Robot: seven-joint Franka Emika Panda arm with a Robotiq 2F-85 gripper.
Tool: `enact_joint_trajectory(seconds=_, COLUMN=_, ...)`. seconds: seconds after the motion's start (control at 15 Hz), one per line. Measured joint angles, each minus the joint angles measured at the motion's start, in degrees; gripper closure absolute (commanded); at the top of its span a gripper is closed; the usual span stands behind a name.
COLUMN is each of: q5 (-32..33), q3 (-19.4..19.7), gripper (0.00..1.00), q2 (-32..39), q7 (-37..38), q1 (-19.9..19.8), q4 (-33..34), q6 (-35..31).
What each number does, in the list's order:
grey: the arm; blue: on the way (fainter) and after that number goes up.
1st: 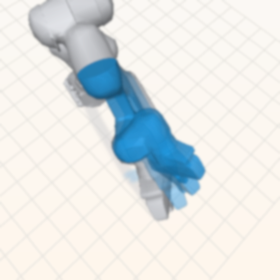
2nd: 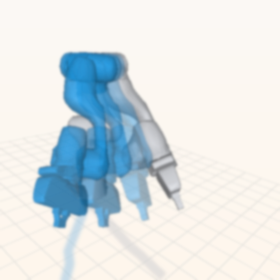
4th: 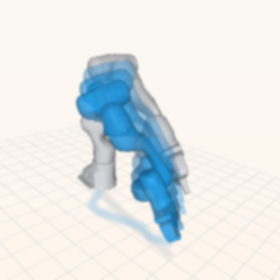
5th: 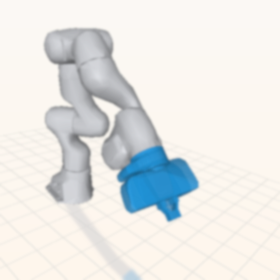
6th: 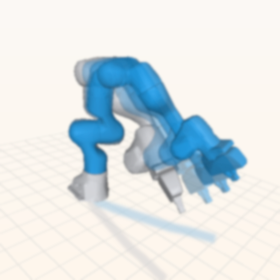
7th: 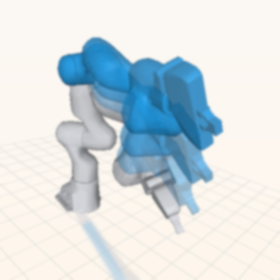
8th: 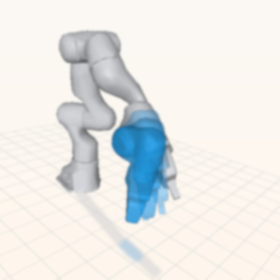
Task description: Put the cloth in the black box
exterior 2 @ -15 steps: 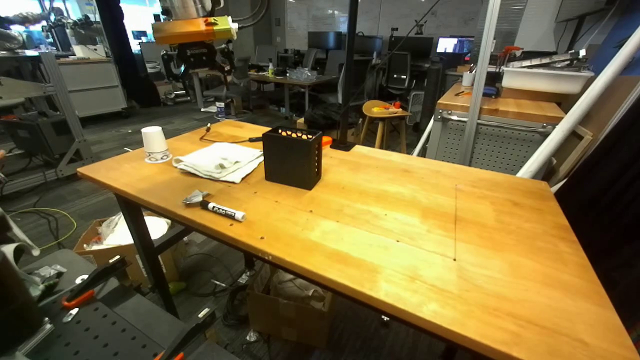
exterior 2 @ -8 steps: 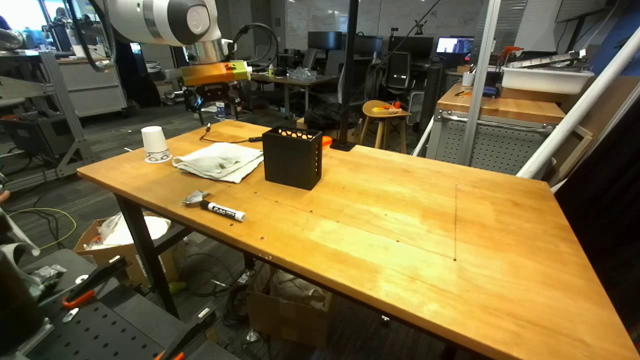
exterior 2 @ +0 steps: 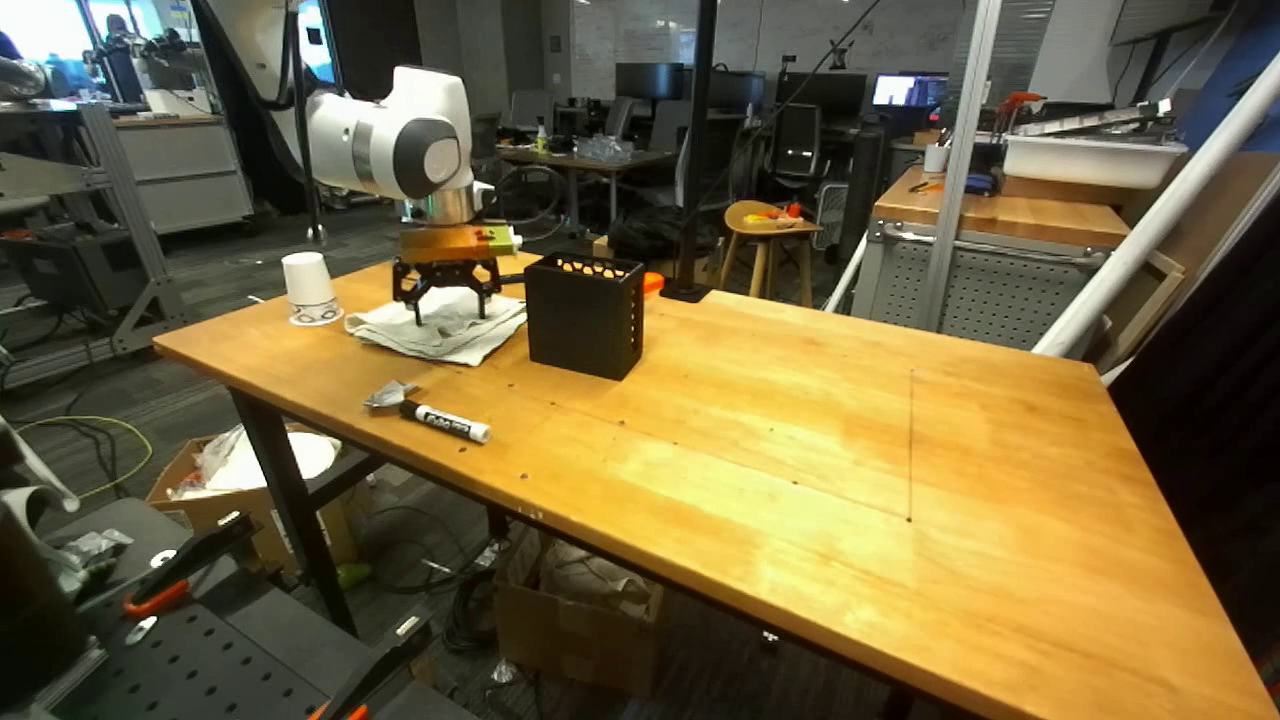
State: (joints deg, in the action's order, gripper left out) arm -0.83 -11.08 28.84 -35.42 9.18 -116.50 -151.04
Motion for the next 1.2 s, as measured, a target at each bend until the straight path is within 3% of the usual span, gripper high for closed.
enact_joint_trajectory(seconds=0.07, q5=0.1, q3=-0.4, gripper=0.25, q2=1.2, q7=0.1, q1=-0.4, q4=0.3, q6=0.0)
enact_joint_trajectory(seconds=0.27, q5=0.1, q3=-1.3, gripper=0.36, q2=2.2, q7=1.2, q1=-1.0, q4=0.2, q6=0.5)
enact_joint_trajectory(seconds=0.8, q5=-1.3, q3=-3.3, gripper=0.99, q2=-4.4, q7=6.2, q1=-4.7, q4=-6.7, q6=1.2)
enact_joint_trajectory(seconds=1.2, q5=-5.7, q3=-3.7, gripper=0.97, q2=-11.7, q7=6.3, q1=-8.9, q4=-12.4, q6=1.2)
